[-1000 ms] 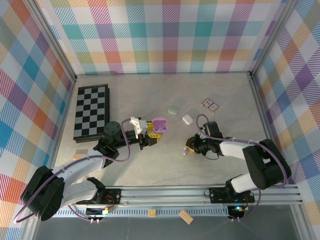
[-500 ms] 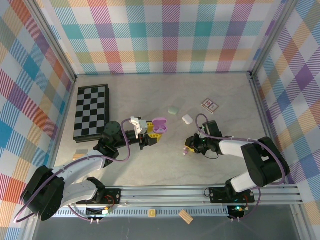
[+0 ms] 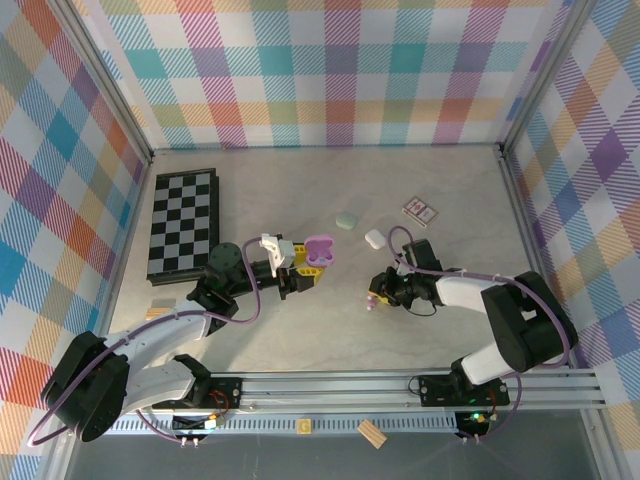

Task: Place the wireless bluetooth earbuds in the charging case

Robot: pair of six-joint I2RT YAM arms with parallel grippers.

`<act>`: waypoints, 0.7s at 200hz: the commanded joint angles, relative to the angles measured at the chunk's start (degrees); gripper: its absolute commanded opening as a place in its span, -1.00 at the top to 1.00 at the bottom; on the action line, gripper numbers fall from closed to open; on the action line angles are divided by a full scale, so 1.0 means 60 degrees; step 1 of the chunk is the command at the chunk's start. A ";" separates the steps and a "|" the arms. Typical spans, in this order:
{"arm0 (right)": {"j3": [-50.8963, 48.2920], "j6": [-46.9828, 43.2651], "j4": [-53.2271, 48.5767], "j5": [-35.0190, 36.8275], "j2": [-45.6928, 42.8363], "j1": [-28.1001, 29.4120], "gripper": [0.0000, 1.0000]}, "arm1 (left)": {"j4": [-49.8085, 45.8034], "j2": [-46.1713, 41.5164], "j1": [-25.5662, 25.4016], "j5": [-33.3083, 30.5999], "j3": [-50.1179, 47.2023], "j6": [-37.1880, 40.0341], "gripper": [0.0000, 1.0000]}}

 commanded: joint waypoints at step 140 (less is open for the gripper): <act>0.1442 -0.1458 -0.3808 0.3610 -0.2075 0.1013 0.62 | 0.0467 0.0091 0.0086 -0.0008 -0.0005 0.0201 0.21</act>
